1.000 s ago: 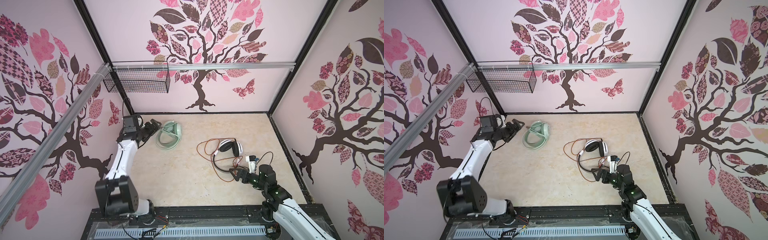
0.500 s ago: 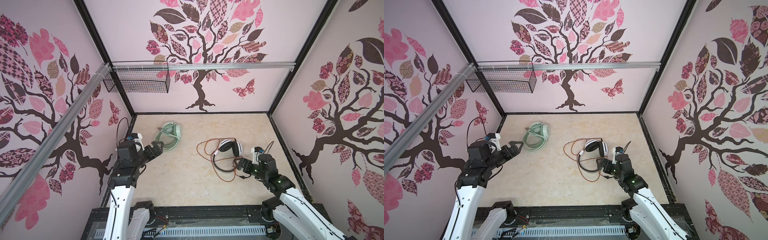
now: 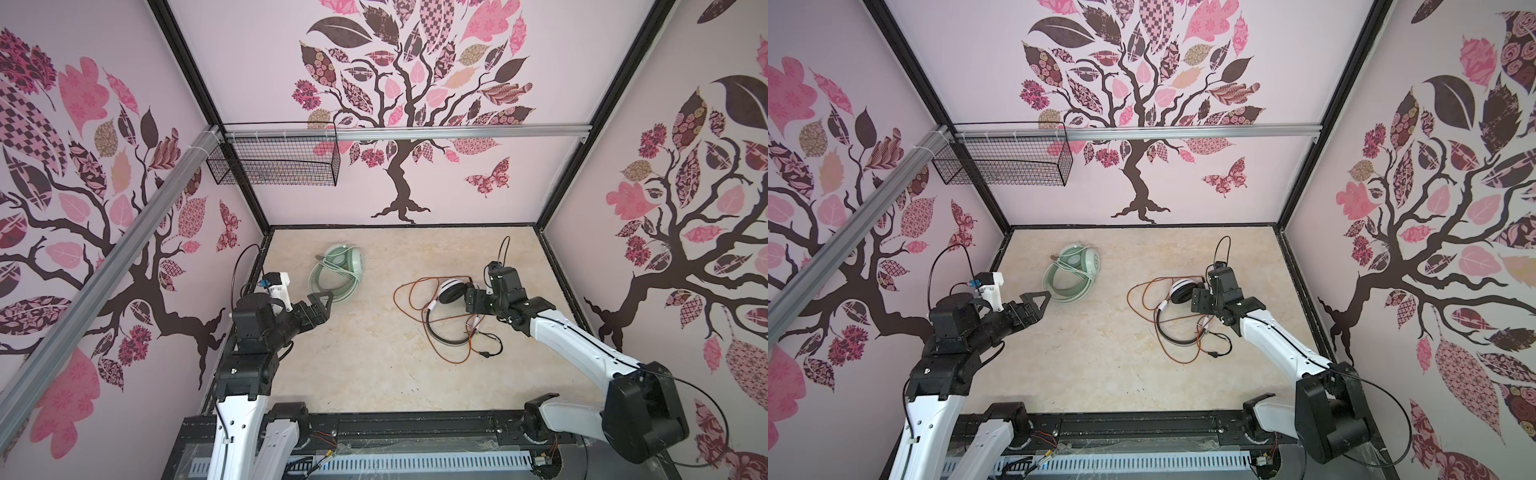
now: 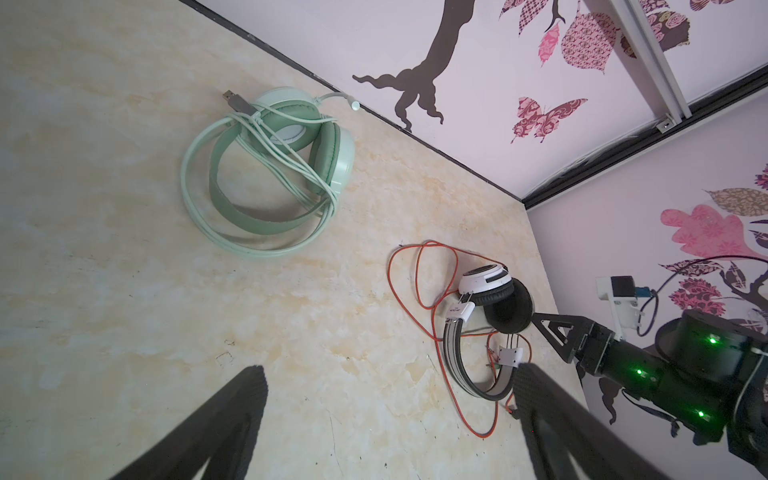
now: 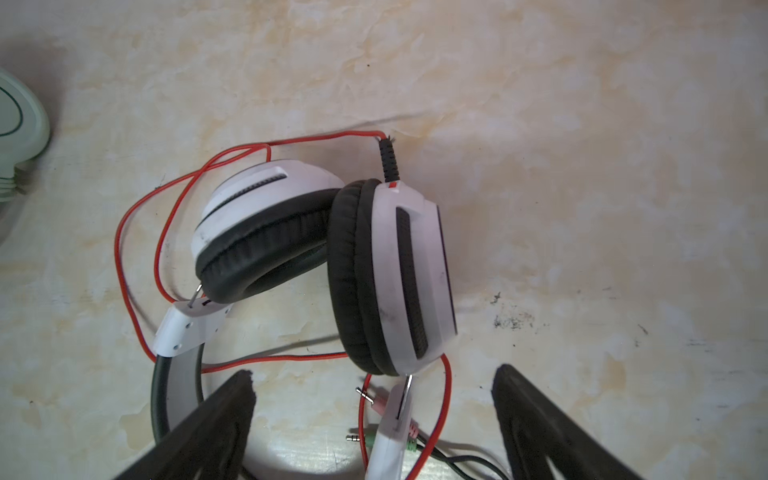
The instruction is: Wrap the headphones
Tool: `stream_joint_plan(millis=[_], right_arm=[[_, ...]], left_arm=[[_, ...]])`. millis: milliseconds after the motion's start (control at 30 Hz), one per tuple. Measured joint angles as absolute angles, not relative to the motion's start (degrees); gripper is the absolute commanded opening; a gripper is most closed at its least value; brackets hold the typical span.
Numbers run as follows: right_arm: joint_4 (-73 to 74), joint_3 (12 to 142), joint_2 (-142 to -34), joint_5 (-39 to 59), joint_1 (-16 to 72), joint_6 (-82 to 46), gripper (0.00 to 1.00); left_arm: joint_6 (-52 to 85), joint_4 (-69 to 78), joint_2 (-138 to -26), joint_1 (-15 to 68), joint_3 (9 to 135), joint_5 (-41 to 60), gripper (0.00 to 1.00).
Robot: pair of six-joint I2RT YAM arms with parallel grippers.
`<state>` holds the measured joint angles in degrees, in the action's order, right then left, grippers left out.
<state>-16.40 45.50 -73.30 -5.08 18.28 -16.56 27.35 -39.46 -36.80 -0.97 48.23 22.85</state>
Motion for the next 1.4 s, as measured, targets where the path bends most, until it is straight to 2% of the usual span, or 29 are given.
stream_joint_plan(millis=[333,567,600,633,700,767,867,1133,1300,1400], right_arm=[[-15.57,51.99,-85.41,-7.75,18.28,-11.05,0.87],[-15.59,55.40,-91.24,-7.94,18.28,-10.22,0.70],[-15.55,55.37,-91.48,-7.94,18.28,-10.31,0.67],[-15.46,55.31,-91.59,-8.01,18.15,-10.37,0.59],[-15.16,55.00,-91.61,-8.45,18.09,-10.76,0.54],[-14.72,54.72,-91.61,-8.60,18.09,-11.20,0.43],[-14.81,54.65,-91.61,-8.93,18.06,-12.62,0.36],[-14.22,50.89,-84.86,-10.68,18.20,-20.88,0.39],[-13.41,47.53,-74.43,-15.38,19.86,-28.67,0.37],[-13.19,47.05,-69.63,-21.32,24.53,-32.32,0.37]], left_arm=[[27.11,-39.03,-36.64,-0.62,47.88,24.75,0.97],[27.14,-39.00,-35.53,-0.19,47.88,24.73,0.97],[27.14,-38.96,-35.48,-0.10,47.88,24.73,0.97],[27.14,-38.92,-35.48,-0.03,47.88,24.73,0.96],[27.14,-38.72,-35.53,0.01,47.81,24.75,0.96],[27.14,-38.63,-35.62,0.03,47.81,24.75,0.97],[27.14,-38.61,-36.05,0.03,47.81,24.75,0.96],[26.96,-38.50,-39.77,1.91,47.81,26.06,0.96],[27.38,-38.13,-42.11,9.82,47.51,23.46,0.96],[29.12,-38.24,-42.94,14.96,47.22,20.36,0.96]])
